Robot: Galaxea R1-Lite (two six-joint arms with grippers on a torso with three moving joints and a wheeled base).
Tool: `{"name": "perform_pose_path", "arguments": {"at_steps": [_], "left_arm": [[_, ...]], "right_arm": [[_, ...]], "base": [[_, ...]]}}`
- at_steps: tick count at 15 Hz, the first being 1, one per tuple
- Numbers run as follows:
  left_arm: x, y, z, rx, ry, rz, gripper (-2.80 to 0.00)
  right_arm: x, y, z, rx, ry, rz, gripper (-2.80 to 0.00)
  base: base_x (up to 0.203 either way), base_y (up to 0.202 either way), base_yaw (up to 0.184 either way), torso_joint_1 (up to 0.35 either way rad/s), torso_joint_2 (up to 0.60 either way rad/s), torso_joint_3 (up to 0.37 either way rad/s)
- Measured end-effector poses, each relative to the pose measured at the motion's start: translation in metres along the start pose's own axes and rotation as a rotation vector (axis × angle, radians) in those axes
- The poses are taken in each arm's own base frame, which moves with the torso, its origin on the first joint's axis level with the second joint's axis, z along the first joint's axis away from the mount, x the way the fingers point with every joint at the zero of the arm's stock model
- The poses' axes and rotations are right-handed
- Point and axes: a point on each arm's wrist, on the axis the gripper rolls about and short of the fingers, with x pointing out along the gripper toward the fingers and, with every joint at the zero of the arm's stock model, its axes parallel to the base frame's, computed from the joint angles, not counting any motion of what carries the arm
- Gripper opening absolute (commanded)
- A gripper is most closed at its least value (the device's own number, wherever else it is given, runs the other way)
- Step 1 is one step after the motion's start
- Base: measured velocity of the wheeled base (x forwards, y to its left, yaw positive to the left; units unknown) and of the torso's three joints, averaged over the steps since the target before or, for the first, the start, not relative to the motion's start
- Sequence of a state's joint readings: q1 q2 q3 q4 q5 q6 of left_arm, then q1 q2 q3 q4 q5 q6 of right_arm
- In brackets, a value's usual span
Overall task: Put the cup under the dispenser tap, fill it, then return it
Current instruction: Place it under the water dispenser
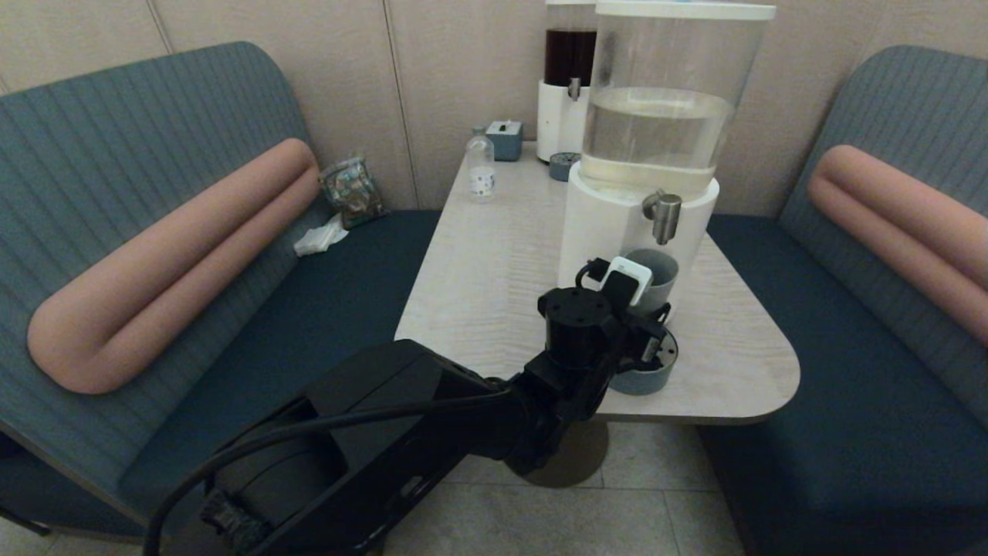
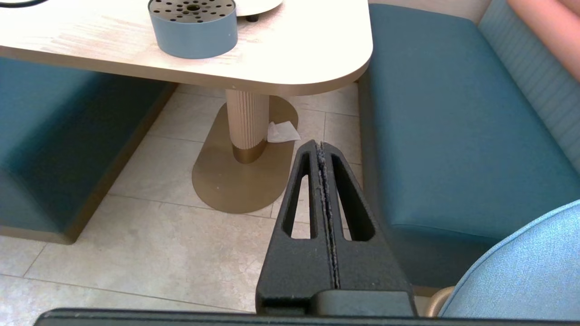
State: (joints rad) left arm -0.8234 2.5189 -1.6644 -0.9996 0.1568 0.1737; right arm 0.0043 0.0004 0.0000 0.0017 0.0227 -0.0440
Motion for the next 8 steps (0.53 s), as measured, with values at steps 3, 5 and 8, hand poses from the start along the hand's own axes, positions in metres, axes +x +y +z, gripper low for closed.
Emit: {"name": "perform_pose_path", "arguments": {"at_steps": [3, 5, 8], "left_arm": [[0.0021, -0.0007, -0.0060, -0.001, 0.008, 0.001, -2.80], [0.0030, -0.0006, -0.0083, -0.001, 0.011, 0.004, -2.80], [0.0046, 0.0035, -0.0100, 0.001, 0.014, 0.015, 0.00]], "right_arm": [[0.0000, 0.0000, 0.0000, 0.000, 0.000, 0.000, -2.80], [0.0000, 0.0000, 0.0000, 0.000, 0.000, 0.000, -2.80], [0.0000, 0.0000, 0.0000, 0.000, 0.000, -0.001, -2.80]], "base": [[0.000, 0.000, 0.000, 0.000, 0.00, 0.000], [0.000, 0.000, 0.000, 0.000, 0.00, 0.000], [0.000, 0.000, 0.000, 0.000, 0.00, 0.000]]}}
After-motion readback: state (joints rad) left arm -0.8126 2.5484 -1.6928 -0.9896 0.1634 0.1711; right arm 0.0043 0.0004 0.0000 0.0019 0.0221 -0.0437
